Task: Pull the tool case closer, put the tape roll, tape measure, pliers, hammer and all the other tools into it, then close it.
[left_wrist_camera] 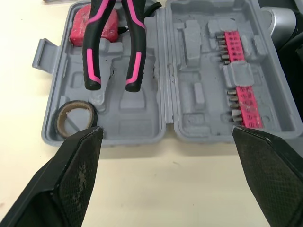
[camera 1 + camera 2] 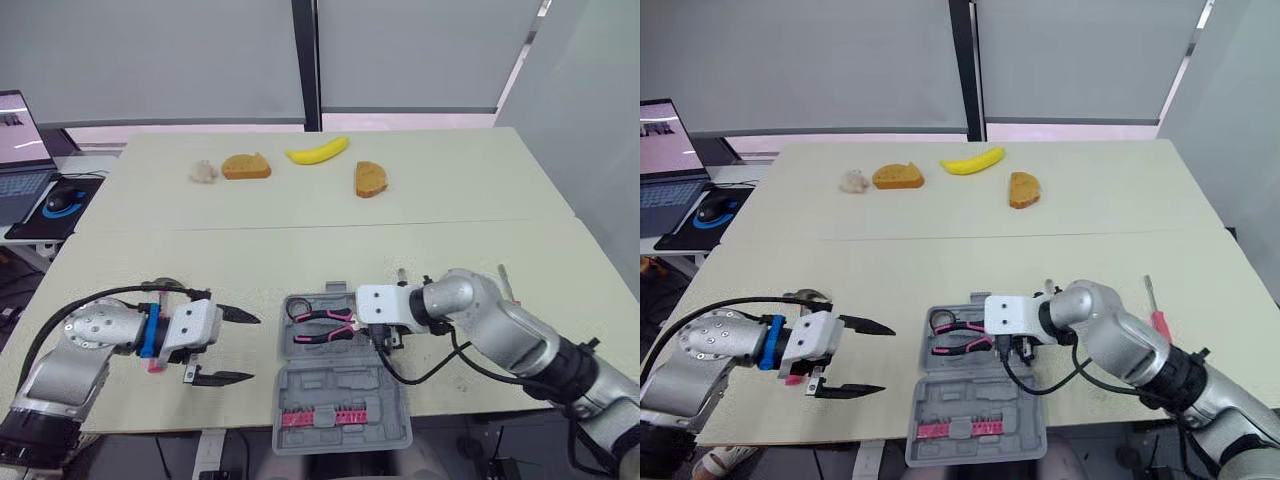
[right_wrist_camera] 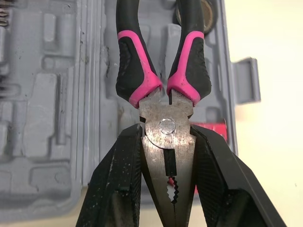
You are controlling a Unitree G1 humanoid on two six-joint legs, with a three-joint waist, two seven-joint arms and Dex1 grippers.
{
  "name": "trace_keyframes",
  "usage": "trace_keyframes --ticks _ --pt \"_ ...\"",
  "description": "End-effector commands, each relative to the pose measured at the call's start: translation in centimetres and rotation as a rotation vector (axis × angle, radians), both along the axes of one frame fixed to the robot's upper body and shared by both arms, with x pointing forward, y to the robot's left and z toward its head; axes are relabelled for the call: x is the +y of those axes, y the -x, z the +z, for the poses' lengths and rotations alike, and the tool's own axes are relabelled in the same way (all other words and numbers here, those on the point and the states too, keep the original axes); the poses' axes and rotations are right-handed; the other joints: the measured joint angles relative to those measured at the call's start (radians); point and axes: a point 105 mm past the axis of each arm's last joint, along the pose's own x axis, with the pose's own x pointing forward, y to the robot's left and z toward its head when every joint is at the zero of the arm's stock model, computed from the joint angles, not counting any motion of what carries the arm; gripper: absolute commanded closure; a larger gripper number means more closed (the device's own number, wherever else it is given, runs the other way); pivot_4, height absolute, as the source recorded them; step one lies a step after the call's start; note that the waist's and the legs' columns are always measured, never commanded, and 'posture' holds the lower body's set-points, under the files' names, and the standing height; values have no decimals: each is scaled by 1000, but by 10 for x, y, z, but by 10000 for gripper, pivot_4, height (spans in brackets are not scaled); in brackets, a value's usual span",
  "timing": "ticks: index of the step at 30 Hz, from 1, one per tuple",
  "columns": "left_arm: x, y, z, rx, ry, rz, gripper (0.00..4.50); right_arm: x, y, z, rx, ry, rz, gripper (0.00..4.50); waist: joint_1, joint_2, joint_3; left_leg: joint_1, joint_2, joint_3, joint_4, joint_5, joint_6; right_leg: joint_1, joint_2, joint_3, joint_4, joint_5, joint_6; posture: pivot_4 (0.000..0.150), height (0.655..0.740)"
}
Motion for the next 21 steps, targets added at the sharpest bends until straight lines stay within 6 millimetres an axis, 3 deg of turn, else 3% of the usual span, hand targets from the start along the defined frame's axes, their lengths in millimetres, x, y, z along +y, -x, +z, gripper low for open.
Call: trace_keyframes --ticks 1,12,21 --pt "4 -2 7 -72 21 16 0 10 -4 -6 -4 33 25 32559 9 0 0 0 -1 0 0 0 0 0 -1 0 0 0 0 1500 7400" --pt "5 -6 2 -80 8 30 0 25 -9 -22 27 56 32 32559 -4 0 0 1 0 0 0 0 0 0 1 0 2 0 0 1500 7400" --pt "-3 -7 -2 -86 -8 12 0 33 -11 -22 41 42 35 32559 -4 0 0 1 0 0 0 0 0 -1 1 0 2 0 0 1500 7400"
